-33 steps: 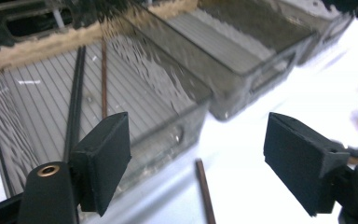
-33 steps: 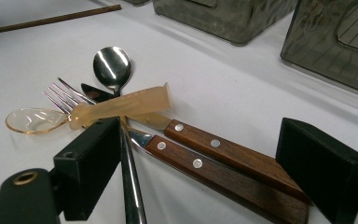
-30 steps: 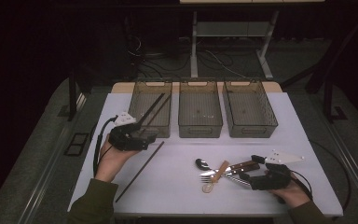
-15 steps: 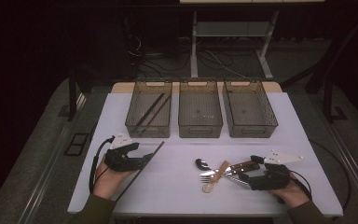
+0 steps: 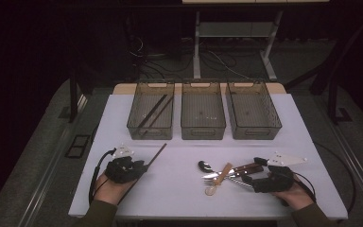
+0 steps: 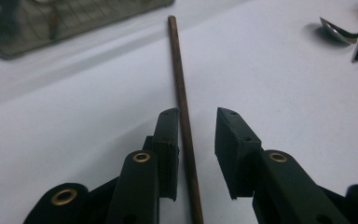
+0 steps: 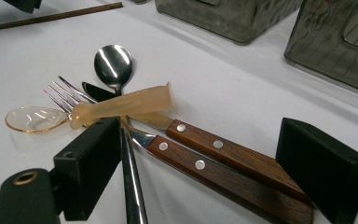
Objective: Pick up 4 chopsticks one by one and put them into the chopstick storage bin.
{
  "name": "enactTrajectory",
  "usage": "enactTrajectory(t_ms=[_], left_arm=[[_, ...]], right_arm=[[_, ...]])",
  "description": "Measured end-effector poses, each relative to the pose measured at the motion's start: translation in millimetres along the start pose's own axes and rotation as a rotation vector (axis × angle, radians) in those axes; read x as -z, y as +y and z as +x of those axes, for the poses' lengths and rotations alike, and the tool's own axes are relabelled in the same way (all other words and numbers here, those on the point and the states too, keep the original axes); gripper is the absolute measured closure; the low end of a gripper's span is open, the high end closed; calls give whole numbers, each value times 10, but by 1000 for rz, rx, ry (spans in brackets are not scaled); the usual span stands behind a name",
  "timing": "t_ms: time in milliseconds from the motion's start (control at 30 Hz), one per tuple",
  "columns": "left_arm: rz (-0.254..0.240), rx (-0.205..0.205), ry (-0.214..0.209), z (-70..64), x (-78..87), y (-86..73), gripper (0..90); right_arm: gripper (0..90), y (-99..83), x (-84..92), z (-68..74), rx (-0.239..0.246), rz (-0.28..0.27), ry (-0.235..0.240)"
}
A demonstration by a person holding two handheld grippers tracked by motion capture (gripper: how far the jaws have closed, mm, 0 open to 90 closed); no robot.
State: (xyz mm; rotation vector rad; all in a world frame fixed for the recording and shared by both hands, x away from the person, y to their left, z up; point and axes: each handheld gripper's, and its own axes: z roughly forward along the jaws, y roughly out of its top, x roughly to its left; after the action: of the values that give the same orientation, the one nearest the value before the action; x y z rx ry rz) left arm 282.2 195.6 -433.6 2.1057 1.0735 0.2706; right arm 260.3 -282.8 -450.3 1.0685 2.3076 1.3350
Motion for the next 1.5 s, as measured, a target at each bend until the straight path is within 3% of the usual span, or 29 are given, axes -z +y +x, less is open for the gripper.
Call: enactTrajectory(t_ms=[433,800,1267,1500], left_arm=[[67,-27,31,3,-83,-22,749],[82,-62,74,-56,-101,-14,833],[85,-55,56,-34,-104,6,851],[85,-70,35,-50,-102,20,851]], right_arm=[[138,0,1,4,2,0,1],[138,0,-2,9,4,5,0],[138,3,6,6,3,0,4],[138,3,6,7,3,1,5]])
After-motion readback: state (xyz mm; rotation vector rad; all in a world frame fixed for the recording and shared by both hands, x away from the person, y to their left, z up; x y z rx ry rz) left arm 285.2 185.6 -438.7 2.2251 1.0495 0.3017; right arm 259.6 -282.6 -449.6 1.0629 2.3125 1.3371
